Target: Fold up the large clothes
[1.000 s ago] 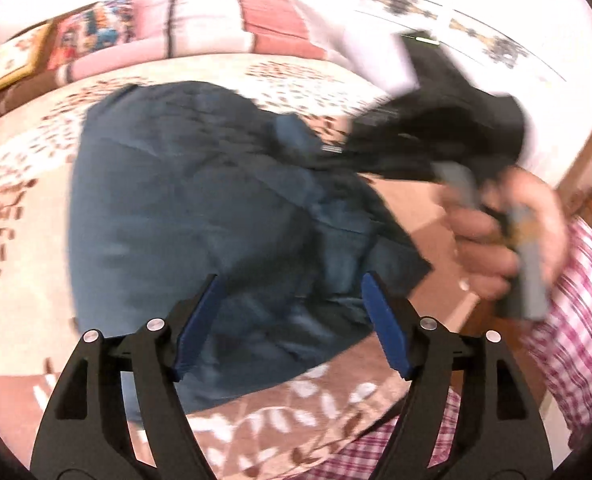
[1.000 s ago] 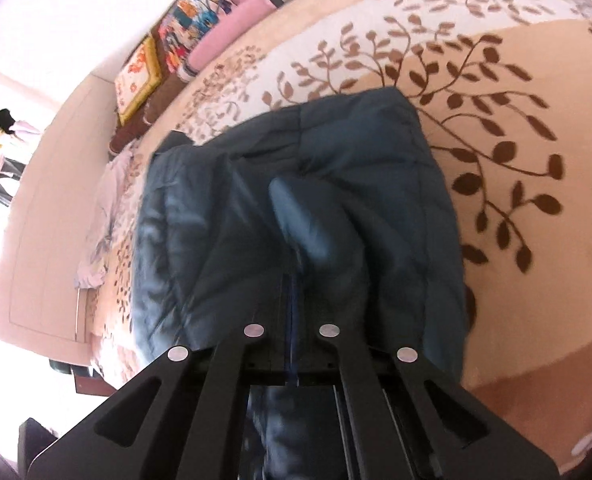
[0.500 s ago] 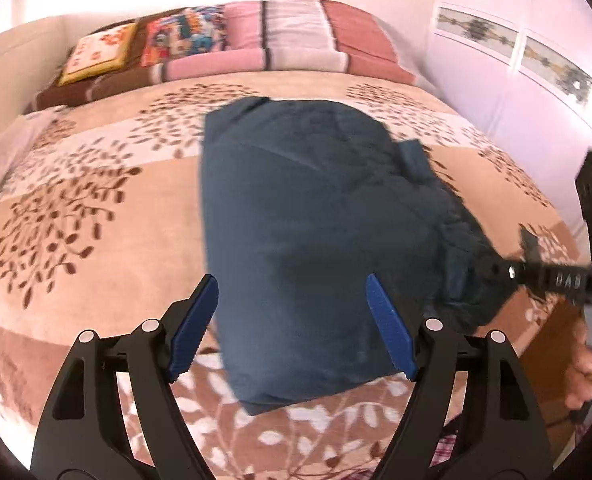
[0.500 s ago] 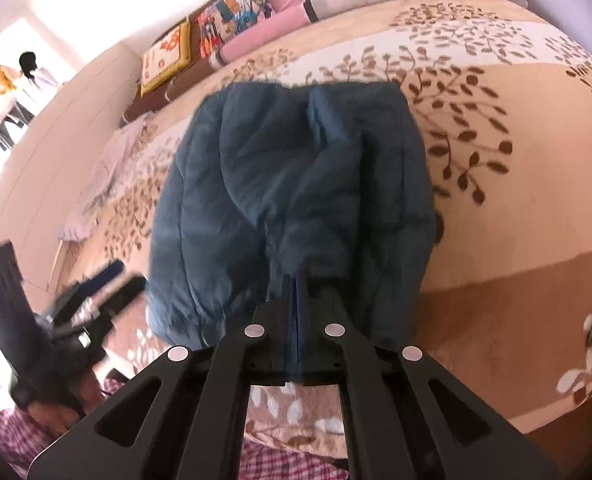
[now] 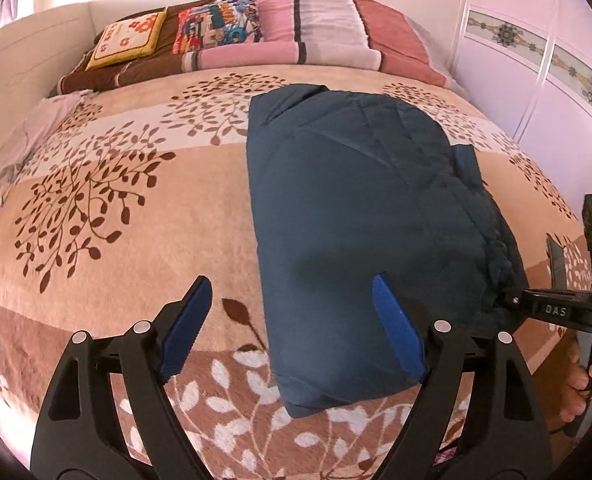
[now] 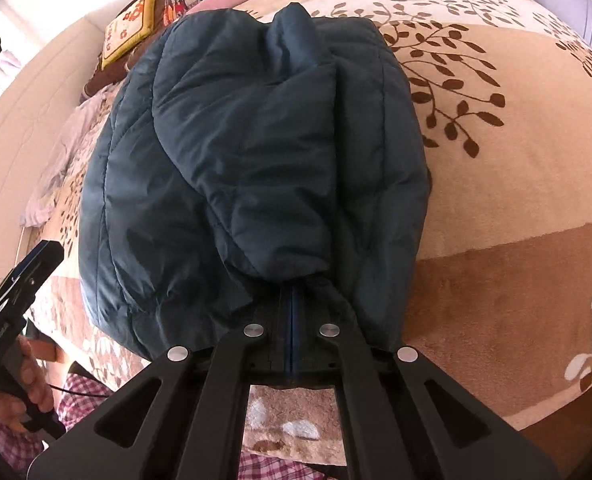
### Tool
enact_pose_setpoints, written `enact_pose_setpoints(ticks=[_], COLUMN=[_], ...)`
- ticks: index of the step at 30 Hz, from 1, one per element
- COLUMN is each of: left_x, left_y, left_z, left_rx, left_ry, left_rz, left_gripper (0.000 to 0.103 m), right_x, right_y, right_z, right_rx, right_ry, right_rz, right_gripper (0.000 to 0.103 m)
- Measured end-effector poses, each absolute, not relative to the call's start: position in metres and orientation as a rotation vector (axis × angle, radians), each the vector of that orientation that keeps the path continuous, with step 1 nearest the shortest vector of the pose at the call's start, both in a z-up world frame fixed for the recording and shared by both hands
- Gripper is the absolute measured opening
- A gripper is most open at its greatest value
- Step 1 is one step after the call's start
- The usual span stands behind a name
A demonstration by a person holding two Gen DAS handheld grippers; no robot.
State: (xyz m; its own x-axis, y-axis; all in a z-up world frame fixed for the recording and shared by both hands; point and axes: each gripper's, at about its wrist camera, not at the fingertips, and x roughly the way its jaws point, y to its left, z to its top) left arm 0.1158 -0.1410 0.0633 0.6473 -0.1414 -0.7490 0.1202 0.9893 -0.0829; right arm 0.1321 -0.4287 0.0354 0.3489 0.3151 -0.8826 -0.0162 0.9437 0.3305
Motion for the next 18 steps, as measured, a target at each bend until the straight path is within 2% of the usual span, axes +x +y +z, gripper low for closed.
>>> enact_pose_setpoints(ticks=[11,12,14,15,16,18], left_x=[0.13,0.131,0.133,0.134,0.134,0.136], left_y=[-0.131,-0.131,-0.129,-0.128,-0.127,-0.126], left_z=[0.059,0.058,0.058,0.058,0.057,0.057], left_rx=[-0.057,-0.059,-0.062,-0.064,-0.066,-0.068], left_ry=[0.86,0.861,0.863,0.863,0.863,0.866], left_rz=[-0.135,-0.134,-0.133,-0.133,-0.134,-0.144], left_gripper=[0.082,0.082,0.082,0.083,0.083,0.085], right_x=[0.124,0.124,0.126,0.127,0.127,0.131], right_y=[-0.435,-0.438,-0.447,-0.453,-0.457,-0.465], right_z=[0.077,0.081,0.086,0.088,0.09,0.093], right_rx=[0.289,0.298,0.322,0.343,0.362,0.406], right_ry=[1.137,1.128,1.114,1.101,1.084,1.054], right_rz=[0.224,0.222,0.19,0.17,0.158,0.156], right_gripper=[0.0,0.004,0.03,0.055,0.065,0.066])
